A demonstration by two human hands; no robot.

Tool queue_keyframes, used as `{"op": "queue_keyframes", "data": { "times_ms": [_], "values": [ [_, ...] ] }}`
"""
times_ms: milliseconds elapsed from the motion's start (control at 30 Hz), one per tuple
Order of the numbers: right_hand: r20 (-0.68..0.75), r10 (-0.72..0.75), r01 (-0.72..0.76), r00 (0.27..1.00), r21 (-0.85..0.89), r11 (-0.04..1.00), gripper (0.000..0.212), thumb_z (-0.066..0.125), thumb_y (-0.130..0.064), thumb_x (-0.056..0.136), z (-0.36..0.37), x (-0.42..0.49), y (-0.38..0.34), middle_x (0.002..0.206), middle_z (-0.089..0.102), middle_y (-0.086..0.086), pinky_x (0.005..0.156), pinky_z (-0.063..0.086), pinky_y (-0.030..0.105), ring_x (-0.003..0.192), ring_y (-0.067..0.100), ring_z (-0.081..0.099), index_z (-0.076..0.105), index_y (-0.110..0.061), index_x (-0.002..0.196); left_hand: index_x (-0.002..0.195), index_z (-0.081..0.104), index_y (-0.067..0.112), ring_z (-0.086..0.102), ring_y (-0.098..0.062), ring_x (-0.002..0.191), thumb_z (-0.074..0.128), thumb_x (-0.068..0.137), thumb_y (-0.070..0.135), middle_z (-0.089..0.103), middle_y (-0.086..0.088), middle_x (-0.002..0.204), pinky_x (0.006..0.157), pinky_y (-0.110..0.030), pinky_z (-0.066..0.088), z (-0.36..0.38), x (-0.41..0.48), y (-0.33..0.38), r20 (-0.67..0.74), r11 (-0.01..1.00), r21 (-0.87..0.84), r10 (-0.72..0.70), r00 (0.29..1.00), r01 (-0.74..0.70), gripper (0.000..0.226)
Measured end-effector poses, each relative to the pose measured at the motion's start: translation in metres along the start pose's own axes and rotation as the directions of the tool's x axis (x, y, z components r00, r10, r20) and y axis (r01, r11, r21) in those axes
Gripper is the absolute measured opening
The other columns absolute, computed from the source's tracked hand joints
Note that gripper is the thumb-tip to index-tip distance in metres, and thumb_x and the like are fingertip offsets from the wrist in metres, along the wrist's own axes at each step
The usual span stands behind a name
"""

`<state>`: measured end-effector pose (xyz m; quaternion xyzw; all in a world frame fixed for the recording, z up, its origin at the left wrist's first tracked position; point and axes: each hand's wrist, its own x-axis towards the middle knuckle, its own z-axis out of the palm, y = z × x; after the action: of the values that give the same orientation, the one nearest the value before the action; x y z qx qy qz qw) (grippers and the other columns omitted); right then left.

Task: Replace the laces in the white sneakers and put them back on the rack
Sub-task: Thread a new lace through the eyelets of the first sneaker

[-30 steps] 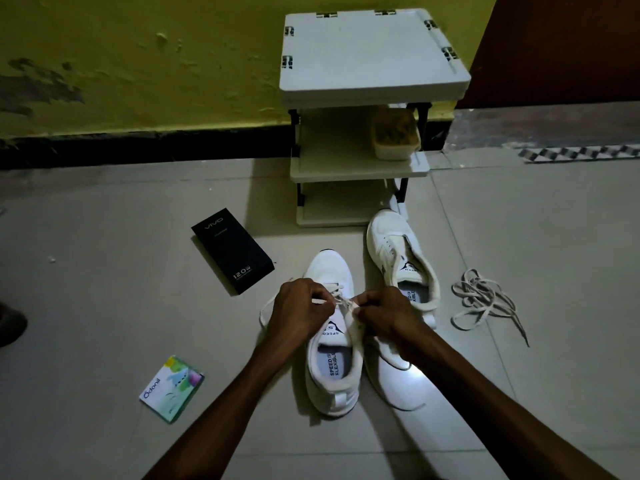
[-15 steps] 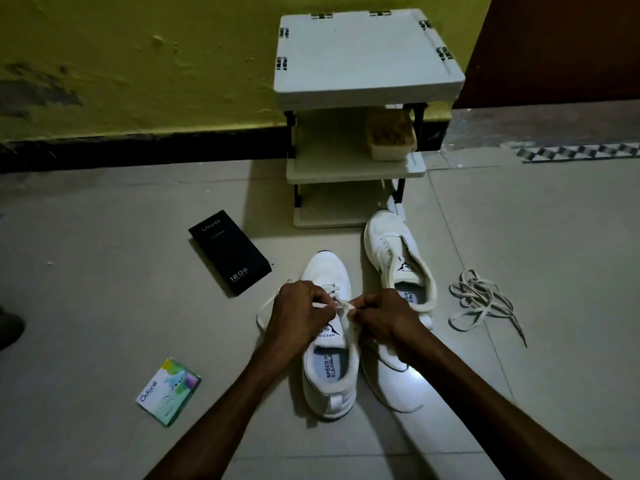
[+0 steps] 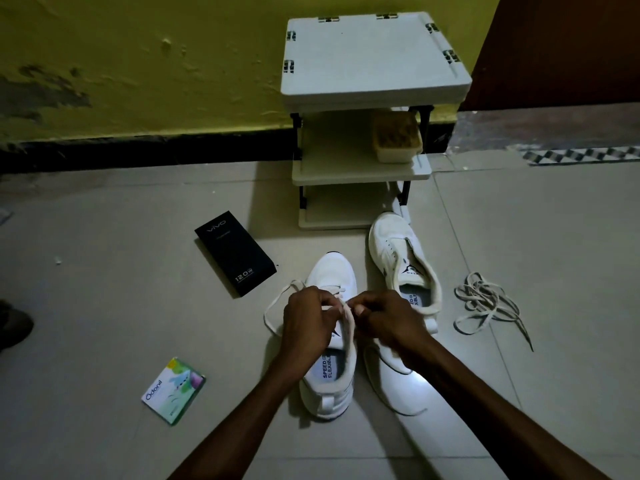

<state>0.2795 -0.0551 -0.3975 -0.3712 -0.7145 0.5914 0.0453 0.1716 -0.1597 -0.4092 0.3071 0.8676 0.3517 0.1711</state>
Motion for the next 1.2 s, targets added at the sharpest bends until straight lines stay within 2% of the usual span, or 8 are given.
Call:
{"op": "queue_keyframes", "data": {
  "times_ms": [133, 400, 600, 800, 933, 1033, 1100, 1200],
  "values": [
    [-0.079, -0.031, 0.036, 0.996, 0.063, 0.997, 0.004, 0.075, -0.005, 0.082, 0.007, 0.004, -0.001, 0.069, 0.072, 0.013, 0.061, 0.06, 0.036, 0.061, 0.023, 0.07, 0.074, -0.004, 0.078, 0.083, 0.079, 0.024, 0.066, -0.014, 0.084, 0.067, 0.089, 0.026, 0.075, 0.003, 0.082, 0.075, -0.028, 0.05, -0.004, 0.002, -0.007, 0.13, 0.993, -0.059, -0.095, 0.987, 0.103, 0.013],
    [-0.128, -0.134, 0.107, 0.983, -0.197, 0.975, 0.014, 0.076, -0.01, 0.078, -0.005, 0.011, -0.016, 0.061, 0.069, -0.003, 0.057, 0.052, 0.026, 0.056, 0.008, 0.064, 0.072, -0.016, 0.067, 0.092, 0.079, 0.022, 0.066, -0.008, 0.091, 0.07, 0.087, 0.016, 0.076, 0.006, 0.093, 0.078, -0.019, 0.046, -0.012, 0.006, -0.008, 0.206, 0.996, -0.03, -0.073, 0.976, 0.081, 0.012],
    [-0.003, -0.032, 0.031, 0.999, 0.384, 0.923, 0.024, 0.053, 0.008, 0.088, -0.054, -0.02, -0.109, 0.079, 0.066, 0.009, 0.063, 0.055, 0.024, 0.077, 0.019, 0.064, 0.065, -0.007, 0.076, 0.098, 0.078, 0.022, 0.067, -0.014, 0.095, 0.069, 0.087, 0.016, 0.075, 0.0, 0.098, 0.076, -0.018, 0.042, -0.013, 0.008, -0.01, 0.248, 0.997, -0.004, -0.075, 0.966, 0.078, 0.015],
    [0.017, -0.131, 0.044, 0.991, 0.895, 0.445, 0.021, 0.059, -0.01, 0.087, -0.088, -0.049, -0.173, 0.117, 0.067, 0.014, 0.08, 0.059, 0.04, 0.109, 0.027, 0.067, 0.062, -0.004, 0.107, 0.105, 0.075, 0.027, 0.059, -0.02, 0.107, 0.064, 0.084, 0.014, 0.072, 0.001, 0.109, 0.088, -0.026, 0.04, -0.015, 0.008, 0.0, 0.236, 0.984, 0.179, -0.049, 0.971, 0.007, 0.027],
    [-0.024, -0.049, 0.051, 0.999, 0.732, 0.68, 0.018, 0.044, -0.022, 0.101, -0.068, -0.029, -0.137, 0.099, 0.074, 0.002, 0.099, 0.049, 0.043, 0.102, 0.017, 0.067, 0.057, -0.011, 0.106, 0.092, 0.07, 0.027, 0.045, -0.013, 0.102, 0.059, 0.087, 0.018, 0.066, 0.014, 0.094, 0.079, -0.029, 0.018, -0.03, 0.01, 0.013, -0.111, 0.954, 0.249, 0.199, 0.974, -0.167, 0.015],
    [0.085, 0.066, -0.106, 0.994, 0.67, 0.735, 0.012, 0.044, -0.019, 0.101, -0.046, -0.018, -0.102, 0.071, 0.059, 0.004, 0.075, 0.057, 0.035, 0.062, 0.015, 0.057, 0.053, -0.012, 0.101, 0.084, 0.065, 0.028, 0.047, -0.011, 0.093, 0.066, 0.086, 0.013, 0.061, 0.017, 0.085, 0.082, -0.033, 0.031, -0.036, 0.014, 0.011, -0.238, 0.966, 0.076, 0.257, 0.937, -0.246, 0.015],
    [0.039, 0.136, -0.141, 0.99, 0.185, 0.973, 0.015, 0.05, -0.024, 0.099, -0.031, -0.009, -0.074, 0.064, 0.058, 0.002, 0.05, 0.046, 0.024, 0.048, 0.011, 0.048, 0.057, -0.013, 0.091, 0.085, 0.065, 0.025, 0.05, -0.014, 0.09, 0.068, 0.088, 0.02, 0.057, 0.012, 0.088, 0.08, -0.038, 0.043, -0.034, 0.013, 0.006, -0.249, 0.971, 0.04, 0.239, 0.938, -0.237, 0.006],
    [0.032, -0.013, 0.028, 0.999, -0.542, 0.84, 0.017, 0.059, -0.031, 0.093, -0.011, 0.004, -0.033, 0.087, 0.069, 0.006, 0.061, 0.051, 0.027, 0.074, 0.015, 0.067, 0.06, -0.015, 0.1, 0.097, 0.062, 0.023, 0.054, -0.015, 0.087, 0.063, 0.092, 0.04, 0.052, 0.005, 0.094, 0.073, -0.033, 0.047, -0.03, 0.011, -0.001, -0.187, 0.997, 0.023, 0.073, 0.98, -0.07, 0.018]
  ]
}}
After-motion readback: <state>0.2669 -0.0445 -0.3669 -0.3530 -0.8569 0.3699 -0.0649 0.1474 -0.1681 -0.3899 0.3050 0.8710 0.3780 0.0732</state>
